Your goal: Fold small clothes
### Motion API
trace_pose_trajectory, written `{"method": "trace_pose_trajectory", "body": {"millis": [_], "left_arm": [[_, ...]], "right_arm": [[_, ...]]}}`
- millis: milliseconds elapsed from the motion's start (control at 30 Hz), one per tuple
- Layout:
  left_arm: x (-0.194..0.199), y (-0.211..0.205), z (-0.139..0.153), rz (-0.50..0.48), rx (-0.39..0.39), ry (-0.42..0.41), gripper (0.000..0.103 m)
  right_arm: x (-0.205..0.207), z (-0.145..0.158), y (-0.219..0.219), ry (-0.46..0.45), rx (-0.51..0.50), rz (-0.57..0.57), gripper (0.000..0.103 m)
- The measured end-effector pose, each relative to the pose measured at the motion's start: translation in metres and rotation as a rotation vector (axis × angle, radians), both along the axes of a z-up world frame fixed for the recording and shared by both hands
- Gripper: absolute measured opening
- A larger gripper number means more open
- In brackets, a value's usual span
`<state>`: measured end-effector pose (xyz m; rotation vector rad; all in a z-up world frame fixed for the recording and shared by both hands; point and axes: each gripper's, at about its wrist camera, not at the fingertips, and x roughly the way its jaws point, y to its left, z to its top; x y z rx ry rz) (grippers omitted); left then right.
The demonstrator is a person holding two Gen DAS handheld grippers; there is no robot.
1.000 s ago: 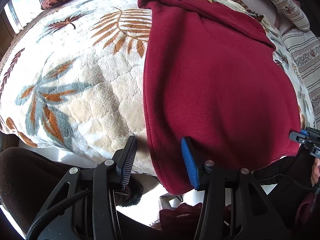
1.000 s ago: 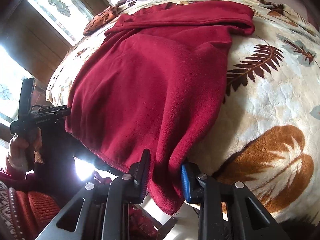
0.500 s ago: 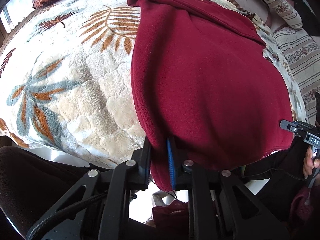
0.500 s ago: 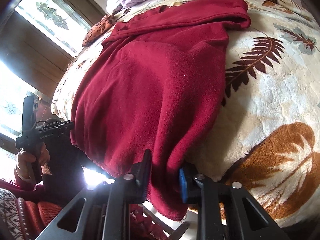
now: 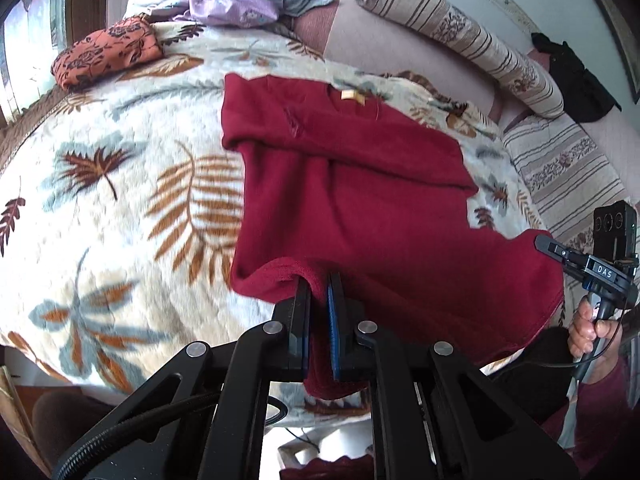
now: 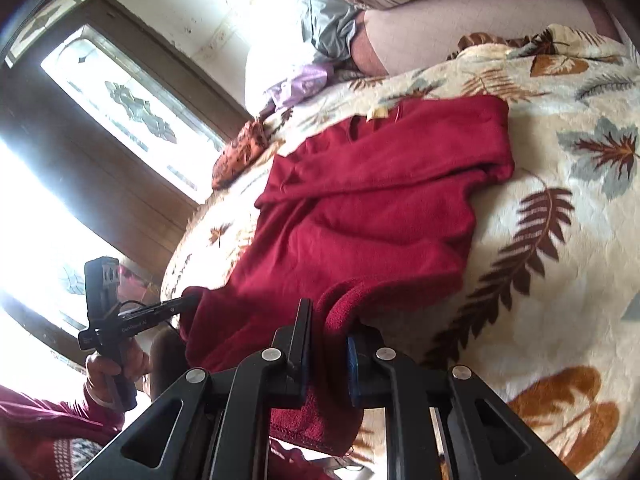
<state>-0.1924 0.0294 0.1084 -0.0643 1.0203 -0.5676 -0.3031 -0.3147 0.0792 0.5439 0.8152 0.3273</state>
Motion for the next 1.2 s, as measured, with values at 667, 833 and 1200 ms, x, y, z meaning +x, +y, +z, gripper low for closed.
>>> {"method": "trace_pose_trajectory", "body": {"millis": [667, 833, 1200], "left_arm": [[0.191, -0.065, 0.008, 0.167, 0.032, -0.148, 0.006], [0.229, -0.081, -0.011, 0.189, 0.075, -0.124, 0.006], [0.275, -0.083, -0.057, 0.226, 0.082, 0.030, 0.007]], "right_arm": [[0.159, 0.027, -0.067, -0.076, -0.058, -0.238, 0.013], [0.196, 0.011, -0.081, -0.041, -0.059, -0.286, 0.013], [0.247, -0.044, -0.116, 0.127, 0.056, -0.336, 0.020]]}}
